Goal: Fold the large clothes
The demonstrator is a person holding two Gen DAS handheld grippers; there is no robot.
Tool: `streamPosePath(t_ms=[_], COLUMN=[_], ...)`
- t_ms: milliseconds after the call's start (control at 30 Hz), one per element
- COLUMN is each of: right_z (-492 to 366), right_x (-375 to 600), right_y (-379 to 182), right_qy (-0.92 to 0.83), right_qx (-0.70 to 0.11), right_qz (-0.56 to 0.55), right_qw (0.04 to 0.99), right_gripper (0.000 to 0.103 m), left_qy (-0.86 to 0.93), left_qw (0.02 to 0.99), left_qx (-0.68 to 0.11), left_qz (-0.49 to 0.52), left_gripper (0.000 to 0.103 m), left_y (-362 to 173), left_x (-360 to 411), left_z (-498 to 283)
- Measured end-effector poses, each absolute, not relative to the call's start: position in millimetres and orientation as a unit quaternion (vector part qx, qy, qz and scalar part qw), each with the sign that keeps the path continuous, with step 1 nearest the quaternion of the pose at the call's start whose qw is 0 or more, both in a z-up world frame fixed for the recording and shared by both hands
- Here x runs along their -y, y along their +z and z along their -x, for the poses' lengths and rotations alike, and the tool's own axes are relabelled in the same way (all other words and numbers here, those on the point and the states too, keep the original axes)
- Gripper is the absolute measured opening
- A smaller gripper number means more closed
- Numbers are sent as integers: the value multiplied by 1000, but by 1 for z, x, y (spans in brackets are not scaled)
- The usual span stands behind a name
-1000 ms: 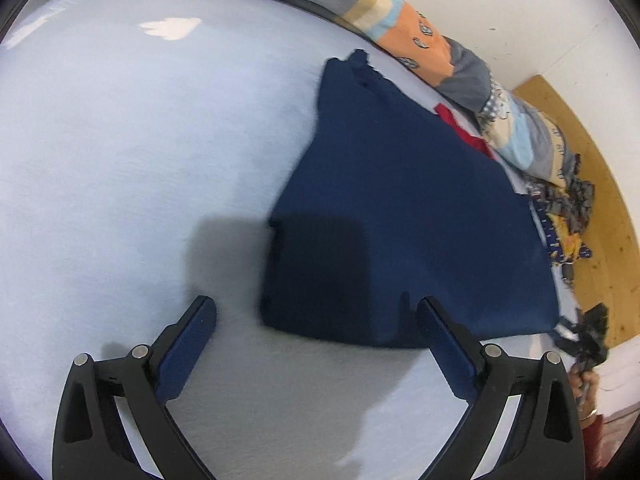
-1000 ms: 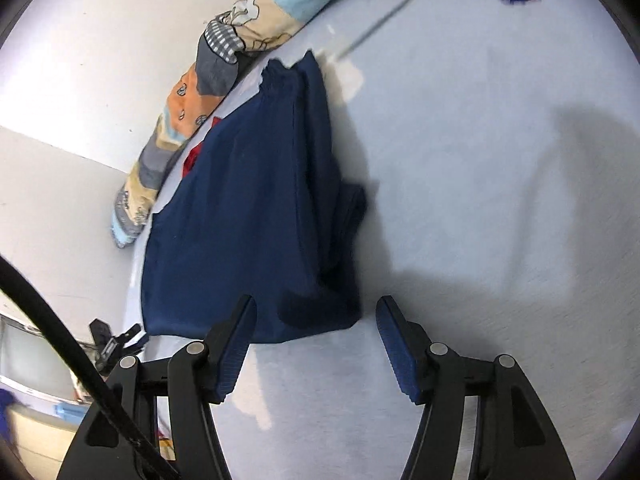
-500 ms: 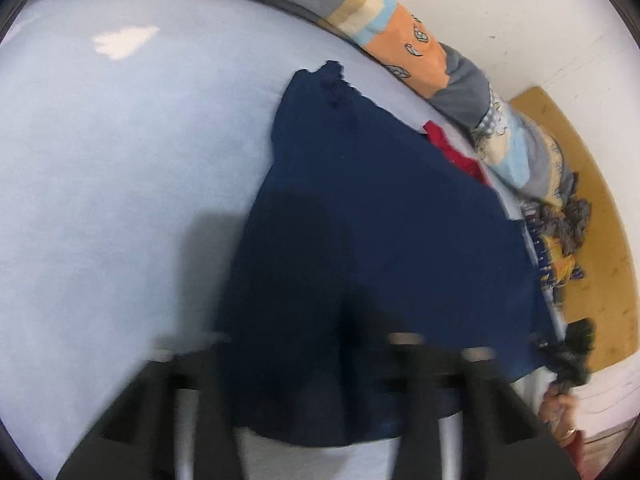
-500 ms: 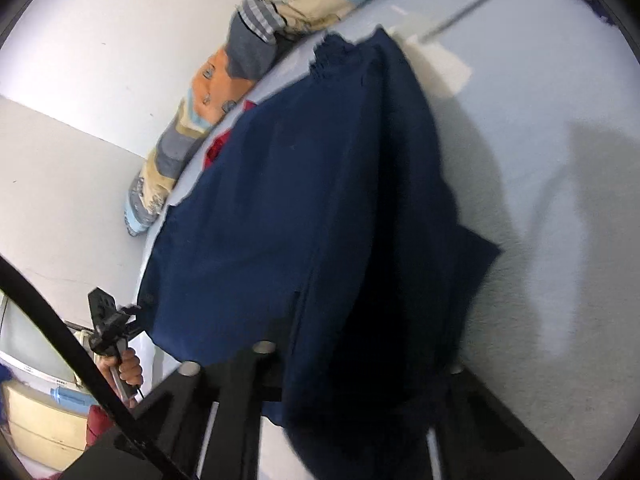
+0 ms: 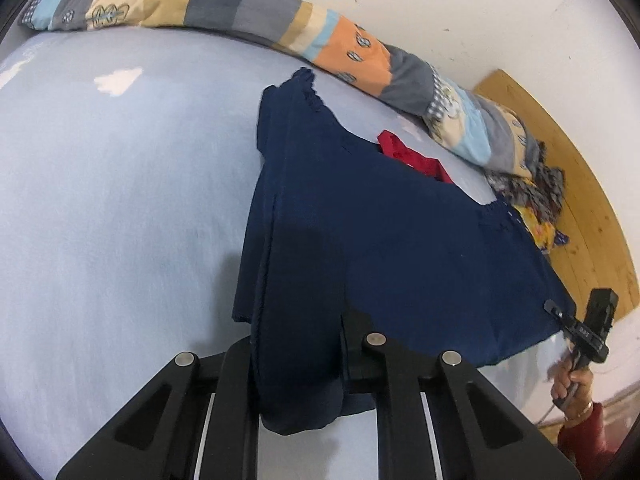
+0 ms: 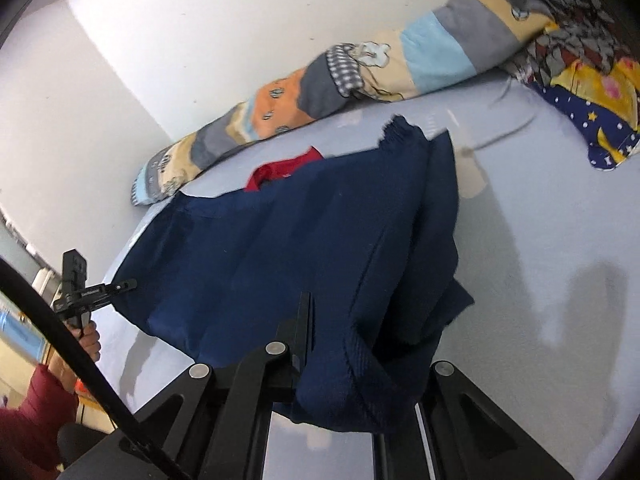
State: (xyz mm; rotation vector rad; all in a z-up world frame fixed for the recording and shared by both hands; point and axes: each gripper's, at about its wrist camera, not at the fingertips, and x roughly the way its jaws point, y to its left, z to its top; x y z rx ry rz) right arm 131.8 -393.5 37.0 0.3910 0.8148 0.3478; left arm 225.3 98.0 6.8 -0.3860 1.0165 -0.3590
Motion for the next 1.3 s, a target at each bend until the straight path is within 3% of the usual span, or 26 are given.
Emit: streamPosePath(t_ms=[133, 200, 233, 267, 300, 333, 500, 633, 800, 867, 900, 1000, 1067, 1167, 1200, 1233, 1300], right_z=[-97, -83, -81, -79, -79, -78, -60, -65, -83, -83, -81, -79, -89, -122, -140, -157, -196], right_x=[398, 410, 417, 426, 437, 446, 456, 390, 358, 383, 394, 401, 396, 376, 369, 362, 357], right_y=[46, 31, 22, 11, 0, -7, 39, 61, 7, -10, -11, 15, 41, 76, 81, 82, 73], right_qy=[163, 156, 145, 112, 84, 72, 13, 107, 131, 87, 67, 54, 62, 56, 60, 69, 65], right_qx=[-402, -437, -454, -477, -501, -519, -462, -453, -527, -553, -559, -534, -501, -451, -443, -441, -454], right_qz=[-162, -164, -169, -175, -189, -203, -150, -68, -33, -27, -26, -21, -19, -17, -22, -26, -43], right_qw=[886, 870, 863, 854, 840, 827, 874, 883, 839, 828, 826, 843, 863, 890, 894, 894, 887], right_gripper=[8, 9, 16, 26, 43, 48, 51, 66, 64, 57, 45, 41, 41, 49, 61, 67, 67], left_qy=[-184, -185, -178, -154, -130, -115, -79, -146, -173, -151, -147, -155, -159, -152, -152, -152, -132], left_qw=[833, 819, 817, 819, 822, 830, 874, 877, 844, 841, 843, 857, 874, 893, 897, 899, 901], left_qx=[-496, -521, -529, -539, -544, -536, -479, -457, -504, -513, -511, -487, -455, -418, -411, -407, -411], left_qz=[164, 151, 143, 122, 105, 99, 21, -20, -58, -82, -84, -56, -57, -62, -58, -57, -51], left_gripper=[15, 26, 31, 47, 56, 61, 64, 75, 75, 75, 75, 75, 76, 98, 99, 99, 99], left_y=[0, -18, -25, -33, -38, -35, 8, 26, -22, -34, -29, 3, 29, 58, 61, 61, 50], left_x=[-100, -104, -107, -110, -115, -123, -120, -70, -42, -49, -50, -54, -48, -27, -17, -12, 8], left_z=[-184, -165, -159, -151, -146, -139, -123, -132, -148, -149, -147, -147, -151, -183, -195, -205, -245])
